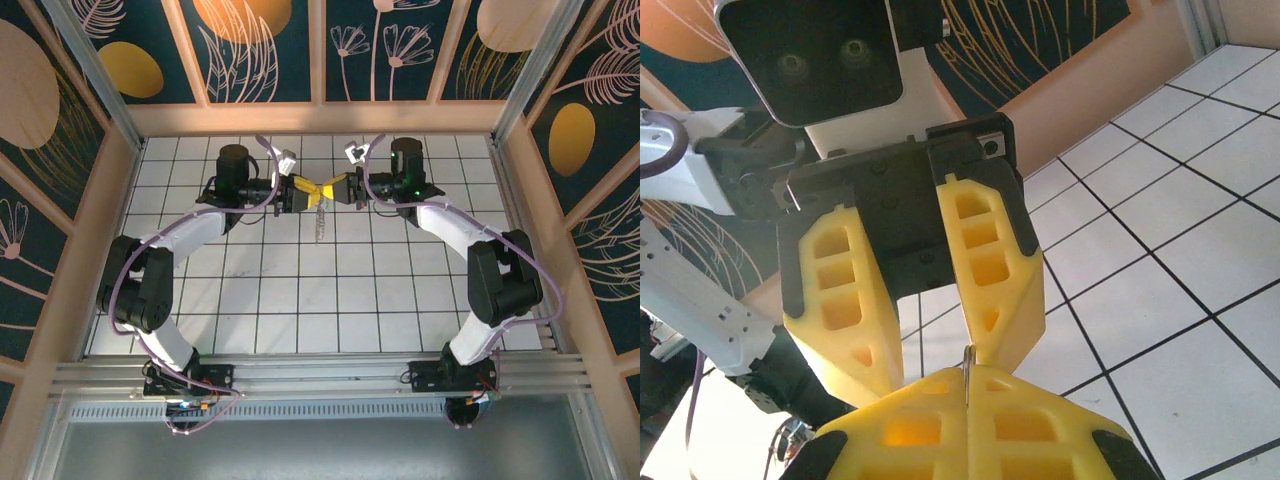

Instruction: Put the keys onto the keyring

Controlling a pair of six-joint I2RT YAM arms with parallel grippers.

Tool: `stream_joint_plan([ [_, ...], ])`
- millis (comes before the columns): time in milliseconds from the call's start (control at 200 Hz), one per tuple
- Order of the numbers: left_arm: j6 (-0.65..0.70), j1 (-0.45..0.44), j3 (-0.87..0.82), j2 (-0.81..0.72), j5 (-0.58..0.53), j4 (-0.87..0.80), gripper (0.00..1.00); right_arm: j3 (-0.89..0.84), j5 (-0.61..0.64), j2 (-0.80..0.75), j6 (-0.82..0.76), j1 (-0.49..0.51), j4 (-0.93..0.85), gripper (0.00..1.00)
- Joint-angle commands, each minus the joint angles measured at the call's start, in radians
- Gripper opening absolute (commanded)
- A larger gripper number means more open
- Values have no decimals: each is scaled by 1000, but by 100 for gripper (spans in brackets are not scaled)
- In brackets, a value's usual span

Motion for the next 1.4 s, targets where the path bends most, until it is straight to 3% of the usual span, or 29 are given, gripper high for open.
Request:
stream_joint_plan([
  [0,-25,2,15,6,29,59,30,30,-43,22,-25,9,15,0],
  [245,-35,0,17,6,36,70,20,32,-41,23,-27,12,14,0],
  [530,-32,-9,13,37,62,75,0,29,-35,24,-20,14,21,0],
  [766,-20,-21,-10,18,59,78,0,29,-15,28,8,11,47,0],
  [896,-94,-23,-62,-28,-25,185,0,-4,1,-2,52,-8,106,24],
  [976,-161,-24,-105,-48,-67,293,0,-45,12,-38,83,-25,154,34],
  [1391,-321,-31,-223,-98,-139,532,0,-304,126,-181,189,-41,371,46],
])
